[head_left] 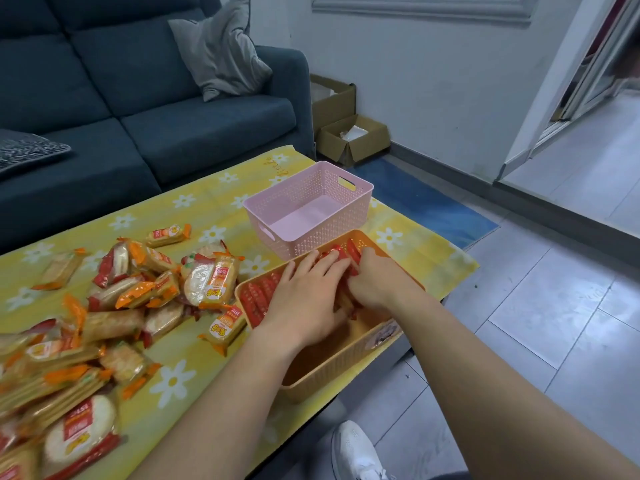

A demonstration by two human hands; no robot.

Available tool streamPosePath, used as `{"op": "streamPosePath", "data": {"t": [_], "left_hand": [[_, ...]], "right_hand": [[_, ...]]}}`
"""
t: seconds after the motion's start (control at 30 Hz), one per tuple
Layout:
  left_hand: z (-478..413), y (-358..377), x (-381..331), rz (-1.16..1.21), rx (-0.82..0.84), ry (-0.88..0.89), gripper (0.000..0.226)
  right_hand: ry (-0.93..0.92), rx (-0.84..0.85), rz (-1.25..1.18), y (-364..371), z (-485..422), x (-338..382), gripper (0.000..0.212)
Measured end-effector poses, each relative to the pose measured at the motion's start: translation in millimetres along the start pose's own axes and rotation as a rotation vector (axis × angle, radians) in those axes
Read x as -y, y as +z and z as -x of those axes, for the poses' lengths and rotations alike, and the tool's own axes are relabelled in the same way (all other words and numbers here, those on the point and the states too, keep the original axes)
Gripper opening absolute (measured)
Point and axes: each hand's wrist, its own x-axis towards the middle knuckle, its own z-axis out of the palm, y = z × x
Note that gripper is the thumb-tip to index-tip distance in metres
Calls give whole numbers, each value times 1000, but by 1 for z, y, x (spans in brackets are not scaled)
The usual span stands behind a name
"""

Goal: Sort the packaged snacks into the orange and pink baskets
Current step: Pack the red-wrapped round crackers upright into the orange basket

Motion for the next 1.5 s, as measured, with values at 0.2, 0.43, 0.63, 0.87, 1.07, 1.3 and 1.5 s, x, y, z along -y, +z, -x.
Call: {"op": "streamPosePath", "data": {"t": [0.2,0.43,0.63,0.87,1.07,1.3,1.5], "left_hand": [[39,-33,33,201,-194,-101,64],[145,-56,110,291,-205,-502,39],[230,-54,178,236,-38,-775,25],[219,-44,187,222,245,-701,29],[219,-42,218,102,308,-660,46],[228,-36,235,174,408,-671,101],[234,-57,242,340,330,-784,71]], "right_hand": [[-230,-355,251,0,34,57,38],[-474,-21,20,52,78,137,34],[-452,249,108,119,90,180,37],[-358,150,-4,160,37,191,58],[-301,1,163,184,-12,197,68],[-198,-178,350,189,-40,195,89],[-302,-297,368,190,-40,200,65]]}}
